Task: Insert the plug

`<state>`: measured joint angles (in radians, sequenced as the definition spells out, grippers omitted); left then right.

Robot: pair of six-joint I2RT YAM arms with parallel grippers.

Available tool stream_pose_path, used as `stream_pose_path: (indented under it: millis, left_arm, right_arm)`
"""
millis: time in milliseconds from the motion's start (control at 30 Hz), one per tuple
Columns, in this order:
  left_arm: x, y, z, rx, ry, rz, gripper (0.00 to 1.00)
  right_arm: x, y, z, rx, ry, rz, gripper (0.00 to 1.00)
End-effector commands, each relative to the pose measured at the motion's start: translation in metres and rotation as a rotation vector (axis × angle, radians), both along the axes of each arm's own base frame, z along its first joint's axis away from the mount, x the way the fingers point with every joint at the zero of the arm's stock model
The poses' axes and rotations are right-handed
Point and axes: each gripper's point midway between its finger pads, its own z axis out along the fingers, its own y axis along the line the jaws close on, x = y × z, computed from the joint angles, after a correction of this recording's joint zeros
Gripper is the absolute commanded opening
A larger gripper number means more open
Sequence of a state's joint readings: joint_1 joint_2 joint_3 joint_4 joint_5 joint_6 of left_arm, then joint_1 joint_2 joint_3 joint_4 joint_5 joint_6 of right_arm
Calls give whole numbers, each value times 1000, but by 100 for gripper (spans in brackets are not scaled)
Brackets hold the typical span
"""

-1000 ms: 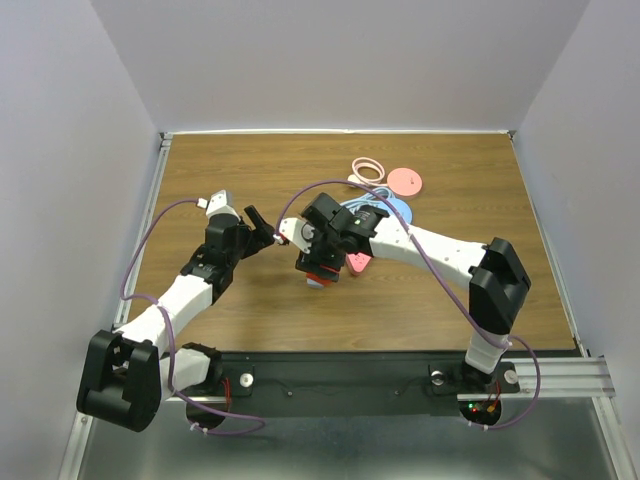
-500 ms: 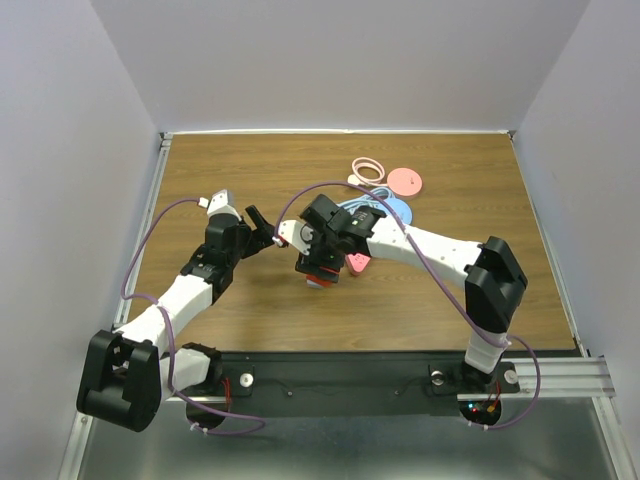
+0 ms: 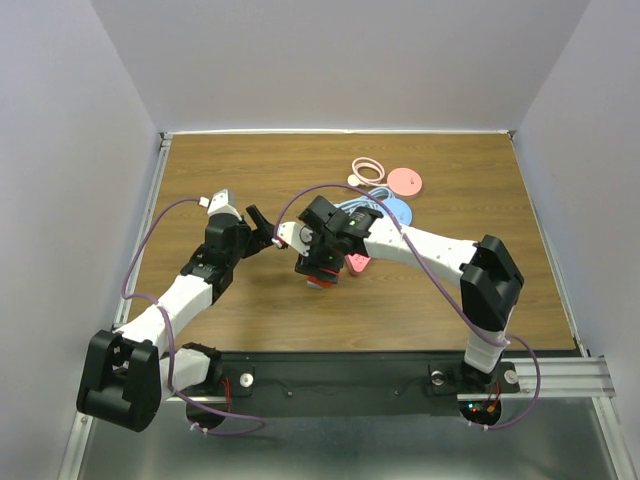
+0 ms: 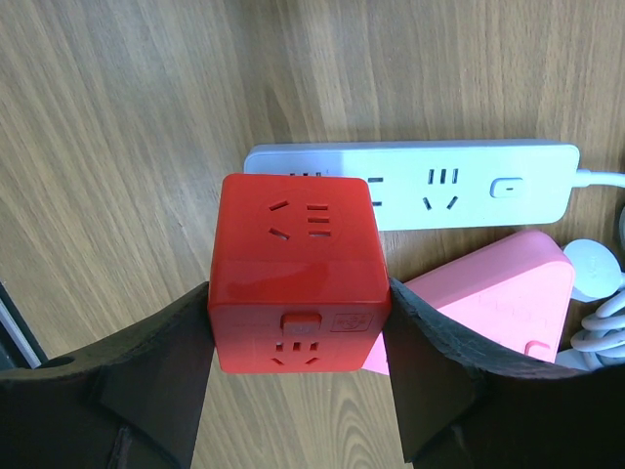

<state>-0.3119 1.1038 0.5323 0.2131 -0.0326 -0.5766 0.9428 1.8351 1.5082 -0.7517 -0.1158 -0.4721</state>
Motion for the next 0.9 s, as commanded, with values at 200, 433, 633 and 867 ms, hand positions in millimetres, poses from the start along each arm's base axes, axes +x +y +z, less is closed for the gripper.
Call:
stream_pose_path:
  millis: [200, 433, 633, 867]
  left_arm:
    - [3, -3, 13, -14, -63, -20, 92]
    - [3, -5, 13, -18, -62, -28, 92]
    - [3, -5, 12, -18, -62, -30, 92]
    - [3, -5, 12, -17, -64, -30, 92]
  right_arm:
    - [11, 2, -2, -18, -40, -10, 0]
    - [17, -1, -3, -40, -67, -18, 0]
    - [22, -4, -8, -66, -84, -32, 0]
    - [33, -4, -4, -84, -128, -57, 0]
